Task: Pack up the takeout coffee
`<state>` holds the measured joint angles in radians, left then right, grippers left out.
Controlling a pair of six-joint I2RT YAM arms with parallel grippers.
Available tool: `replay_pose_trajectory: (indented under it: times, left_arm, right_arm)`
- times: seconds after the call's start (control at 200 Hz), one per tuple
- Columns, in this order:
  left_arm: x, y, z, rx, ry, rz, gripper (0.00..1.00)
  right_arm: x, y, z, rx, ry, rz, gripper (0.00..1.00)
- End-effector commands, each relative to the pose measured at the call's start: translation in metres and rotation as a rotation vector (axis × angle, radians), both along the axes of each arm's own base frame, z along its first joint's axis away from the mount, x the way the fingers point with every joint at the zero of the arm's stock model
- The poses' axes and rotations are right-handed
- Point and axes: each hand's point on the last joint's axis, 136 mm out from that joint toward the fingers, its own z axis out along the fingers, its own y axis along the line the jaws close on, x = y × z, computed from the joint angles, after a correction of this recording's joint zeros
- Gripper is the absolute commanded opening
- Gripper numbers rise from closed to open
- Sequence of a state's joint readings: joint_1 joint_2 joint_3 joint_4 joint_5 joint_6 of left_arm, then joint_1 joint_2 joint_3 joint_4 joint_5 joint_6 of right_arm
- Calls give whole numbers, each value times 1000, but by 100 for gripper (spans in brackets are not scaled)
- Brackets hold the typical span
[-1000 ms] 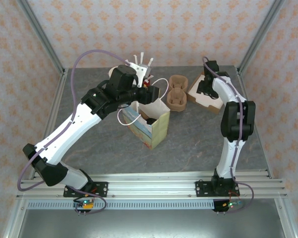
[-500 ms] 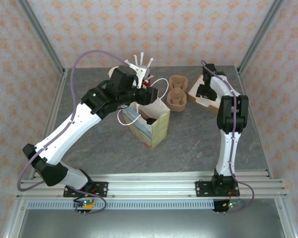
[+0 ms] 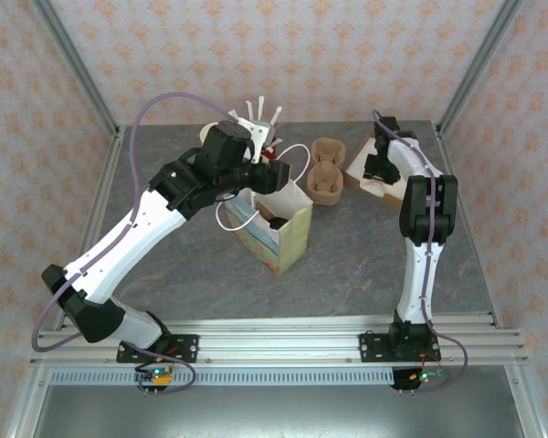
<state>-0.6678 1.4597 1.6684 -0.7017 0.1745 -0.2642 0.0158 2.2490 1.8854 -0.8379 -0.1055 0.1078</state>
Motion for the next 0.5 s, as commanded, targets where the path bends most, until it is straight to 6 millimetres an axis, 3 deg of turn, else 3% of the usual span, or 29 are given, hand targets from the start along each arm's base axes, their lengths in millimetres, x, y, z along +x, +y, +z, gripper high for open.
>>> replay_pose_trajectory:
  times: [0.0,0.185,0.495]
  left_arm:
    - [-3,5,10,0,-19,11,64]
    - [-3,5,9,4,-18,11,63]
    - [-4,7,7,8,-17,13,63]
  right_arm:
    - [1,-2,18,8,-15,-1,43]
    - [3,1,21,20,-19,7,30]
    - [5,2,39,26,-50,17,20]
